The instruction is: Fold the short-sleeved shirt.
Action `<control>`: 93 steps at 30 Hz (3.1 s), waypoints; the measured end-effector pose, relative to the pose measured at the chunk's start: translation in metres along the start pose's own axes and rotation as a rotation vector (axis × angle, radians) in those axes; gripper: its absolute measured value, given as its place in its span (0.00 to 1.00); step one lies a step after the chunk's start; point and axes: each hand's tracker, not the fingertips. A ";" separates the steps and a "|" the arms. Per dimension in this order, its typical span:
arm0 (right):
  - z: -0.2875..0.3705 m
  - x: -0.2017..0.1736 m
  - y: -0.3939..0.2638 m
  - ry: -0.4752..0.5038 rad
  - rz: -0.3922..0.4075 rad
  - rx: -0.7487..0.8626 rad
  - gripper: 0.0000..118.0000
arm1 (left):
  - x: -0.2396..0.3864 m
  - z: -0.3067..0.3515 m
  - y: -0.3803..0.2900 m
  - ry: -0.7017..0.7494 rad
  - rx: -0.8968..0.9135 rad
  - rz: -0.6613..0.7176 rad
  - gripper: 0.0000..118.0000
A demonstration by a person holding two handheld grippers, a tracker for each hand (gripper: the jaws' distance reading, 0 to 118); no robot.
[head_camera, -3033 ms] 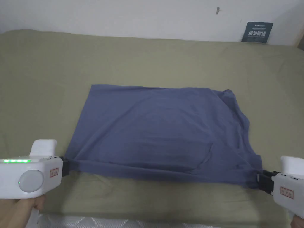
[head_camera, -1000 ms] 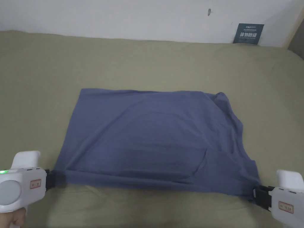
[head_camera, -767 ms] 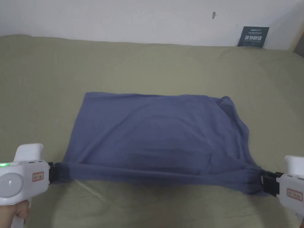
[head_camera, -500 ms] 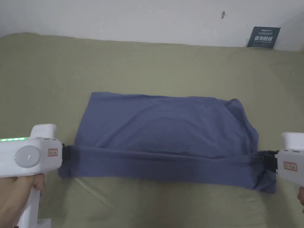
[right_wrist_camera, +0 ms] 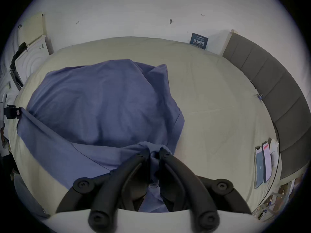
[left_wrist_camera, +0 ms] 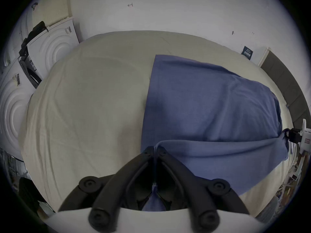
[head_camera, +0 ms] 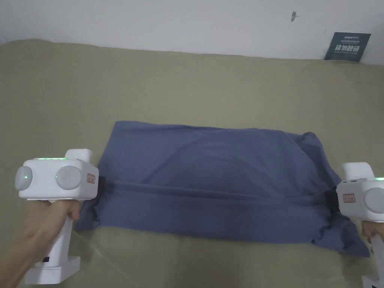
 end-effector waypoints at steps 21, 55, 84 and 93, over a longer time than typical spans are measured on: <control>0.084 0.020 -0.064 0.029 -0.195 0.168 0.57 | -0.030 0.065 -0.053 0.007 0.124 0.060 0.31; 0.040 0.019 -0.088 0.056 -0.194 0.036 1.00 | 0.010 0.028 -0.064 -0.036 0.014 -0.010 0.09; 0.066 0.026 -0.090 0.171 -0.134 0.015 0.13 | 0.000 0.071 -0.073 -0.049 0.060 0.013 0.09; 0.090 0.021 -0.131 0.192 -0.127 -0.006 0.13 | -0.017 0.094 -0.116 -0.063 0.049 0.035 0.09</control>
